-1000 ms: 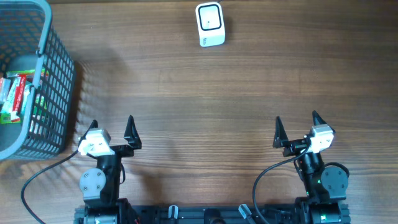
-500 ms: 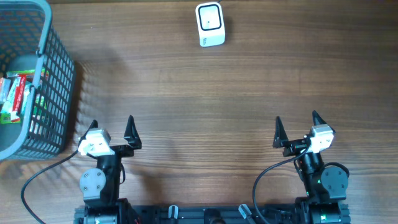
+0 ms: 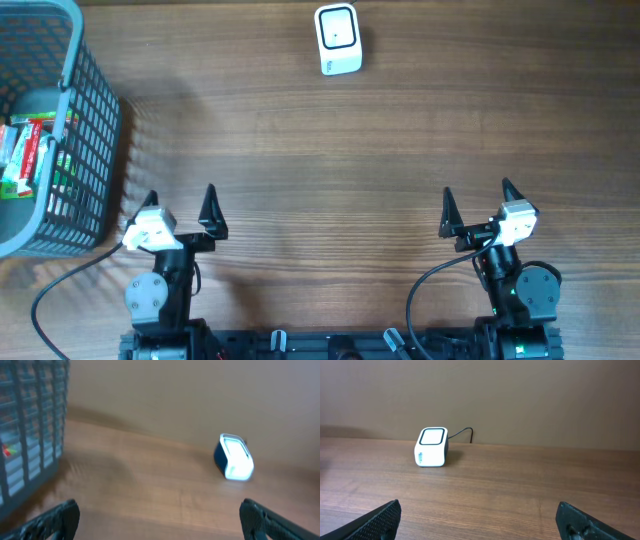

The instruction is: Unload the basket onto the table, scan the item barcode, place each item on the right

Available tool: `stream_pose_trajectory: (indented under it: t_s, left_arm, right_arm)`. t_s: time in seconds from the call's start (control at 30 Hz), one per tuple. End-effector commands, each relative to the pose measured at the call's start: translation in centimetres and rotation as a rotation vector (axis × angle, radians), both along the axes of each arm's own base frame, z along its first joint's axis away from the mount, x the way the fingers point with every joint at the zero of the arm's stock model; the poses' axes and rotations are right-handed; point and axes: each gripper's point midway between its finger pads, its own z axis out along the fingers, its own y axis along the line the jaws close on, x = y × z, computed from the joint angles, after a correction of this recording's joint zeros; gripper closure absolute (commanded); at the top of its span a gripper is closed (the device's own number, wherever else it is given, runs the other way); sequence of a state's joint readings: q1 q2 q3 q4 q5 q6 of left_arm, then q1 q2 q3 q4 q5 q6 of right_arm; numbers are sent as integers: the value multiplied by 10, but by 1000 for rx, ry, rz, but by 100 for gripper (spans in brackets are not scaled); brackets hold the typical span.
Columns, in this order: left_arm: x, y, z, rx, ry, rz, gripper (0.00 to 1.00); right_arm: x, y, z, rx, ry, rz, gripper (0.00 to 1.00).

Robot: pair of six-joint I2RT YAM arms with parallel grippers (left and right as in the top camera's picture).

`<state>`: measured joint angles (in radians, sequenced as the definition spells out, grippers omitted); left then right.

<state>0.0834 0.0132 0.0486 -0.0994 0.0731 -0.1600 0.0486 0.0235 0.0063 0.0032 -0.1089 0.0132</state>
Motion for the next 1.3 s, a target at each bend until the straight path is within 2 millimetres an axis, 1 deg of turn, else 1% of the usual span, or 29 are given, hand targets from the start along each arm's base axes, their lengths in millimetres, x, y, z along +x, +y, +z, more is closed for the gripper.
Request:
stream_pose_trajectory:
  t_s: [0.0, 0.17, 0.2, 0.27, 0.37, 0.47, 0.5, 0.53, 0.6, 0.67, 0.73, 0.77, 0.8, 0.87, 0.93, 1.03, 1.13, 1.2, 1.27]
  left_arm:
    - [-17, -10, 48, -53, -10, -47, 0]
    - [-39, -14, 90, -196, 78, -42, 0]
    - [-43, -17, 103, -208, 102, -54, 0]
    - [-47, -21, 127, -217, 164, -70, 0]
    - [-48, -22, 155, -222, 273, -64, 0]
    - [-41, -21, 188, -203, 399, -60, 0]
    - [-39, -21, 197, -183, 431, -64, 0]
    - [-35, -21, 211, -145, 479, -74, 0]
    - [-27, -20, 229, -98, 540, -89, 0]
    - [-13, -16, 250, -74, 589, -83, 0]
    - [9, -14, 270, -70, 569, -79, 0]
    - [17, -13, 276, -69, 559, -79, 0]
    - [26, -10, 281, -64, 556, -66, 0]
    - [41, -1, 281, -49, 565, -24, 0]
    - [48, 19, 273, -12, 599, 84, 0]
    - [50, 63, 261, 76, 666, 302, 0]
    - [51, 95, 252, 121, 724, 405, 0]
    - [49, 118, 245, 109, 757, 466, 0]
    - [42, 147, 239, 72, 786, 553, 0]
  right_arm:
    - [0, -1, -1, -6, 2, -3, 0]
    - [0, -1, -1, -6, 2, -2, 0]
    - [0, -1, -1, -6, 2, -3, 0]
    - [0, -1, -1, -6, 2, -2, 0]
    - [0, -1, -1, -6, 2, -2, 0]
    - [1, -1, -1, -7, 3, -3, 0]
    - [1, -1, -1, -6, 3, -2, 0]
    - [1, -1, -1, -7, 3, -2, 0]
    - [1, -1, -1, -6, 3, -3, 0]
    - [1, -1, -1, -6, 3, -2, 0]
    - [1, -1, -1, -6, 3, -2, 0]
    - [1, -1, -1, -7, 3, -3, 0]
    - [1, -1, -1, -6, 3, -3, 0]
    - [1, -1, -1, -7, 3, -2, 0]
    - [1, -1, -1, -6, 3, -2, 0]
    - [1, -1, -1, -6, 3, -2, 0]
    - [1, -1, -1, -7, 3, -2, 0]
    - [1, -1, -1, -6, 3, -2, 0]
    - [1, -1, -1, -6, 3, -3, 0]
